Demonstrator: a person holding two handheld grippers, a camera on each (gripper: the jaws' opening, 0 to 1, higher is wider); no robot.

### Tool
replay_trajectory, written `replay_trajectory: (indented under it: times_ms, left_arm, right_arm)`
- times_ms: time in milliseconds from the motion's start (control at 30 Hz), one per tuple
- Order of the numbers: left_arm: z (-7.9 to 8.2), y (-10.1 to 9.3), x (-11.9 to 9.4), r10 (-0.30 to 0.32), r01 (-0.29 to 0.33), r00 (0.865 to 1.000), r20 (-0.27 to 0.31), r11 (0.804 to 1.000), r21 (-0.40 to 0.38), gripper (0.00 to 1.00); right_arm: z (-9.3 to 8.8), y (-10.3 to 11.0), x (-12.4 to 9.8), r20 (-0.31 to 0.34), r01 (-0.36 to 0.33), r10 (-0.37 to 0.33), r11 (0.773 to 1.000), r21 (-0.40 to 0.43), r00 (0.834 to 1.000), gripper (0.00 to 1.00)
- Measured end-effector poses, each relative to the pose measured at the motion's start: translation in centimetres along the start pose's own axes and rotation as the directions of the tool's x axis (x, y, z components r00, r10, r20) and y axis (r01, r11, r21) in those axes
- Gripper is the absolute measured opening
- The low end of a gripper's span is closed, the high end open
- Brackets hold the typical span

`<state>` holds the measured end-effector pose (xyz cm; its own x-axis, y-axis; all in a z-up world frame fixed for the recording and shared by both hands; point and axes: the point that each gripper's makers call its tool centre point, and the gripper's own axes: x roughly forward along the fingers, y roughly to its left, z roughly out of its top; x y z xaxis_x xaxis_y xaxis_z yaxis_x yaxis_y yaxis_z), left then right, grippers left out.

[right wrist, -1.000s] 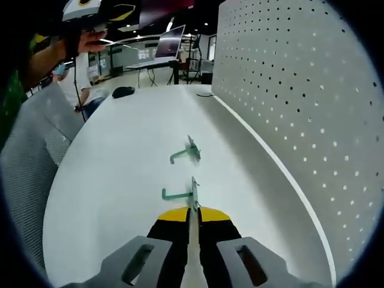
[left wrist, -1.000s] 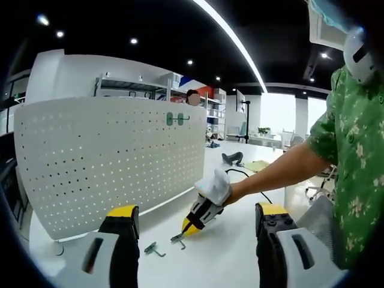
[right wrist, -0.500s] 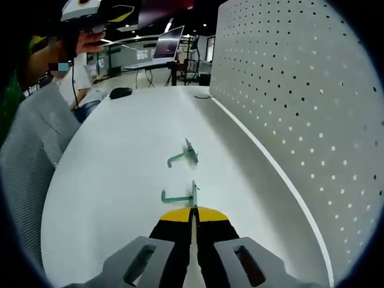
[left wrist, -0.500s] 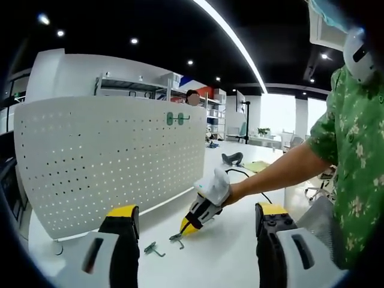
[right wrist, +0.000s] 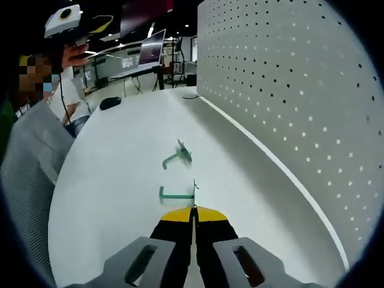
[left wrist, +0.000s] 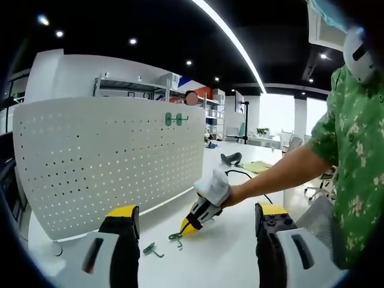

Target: Insert the hook assembly into the mounting plate slot until the hook locks in place.

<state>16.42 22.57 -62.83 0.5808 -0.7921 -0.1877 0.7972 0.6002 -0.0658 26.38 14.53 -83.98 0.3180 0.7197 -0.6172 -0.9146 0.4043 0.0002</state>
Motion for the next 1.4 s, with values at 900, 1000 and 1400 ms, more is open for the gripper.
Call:
replay_trajectory:
  times_ms: [900, 1000, 1400]
  left_arm:
    - [0.6, -0.1, -0.3, 0.004, -0.003, 1.000, 0.030, 1.000, -0.015, 0.79]
    - [0.8, -0.1, -0.4, 0.005, -0.005, 0.999, 0.036, 1.000, -0.013, 0.79]
    - [2.3, -0.4, -0.8, 0.000, -0.001, 0.997, 0.078, 1.000, 0.010, 0.78]
  right_arm:
    - [3.5, -0.5, -2.8, 0.232, 0.071, -0.148, 0.948, 0.310, 0.961, 0.00]
    - [4.7, -0.5, -3.6, 0.268, 0.072, -0.164, 0.944, 0.323, 0.949, 0.00]
    - [11.3, 0.8, -7.4, 0.426, 0.072, -0.205, 0.949, 0.307, 0.881, 0.00]
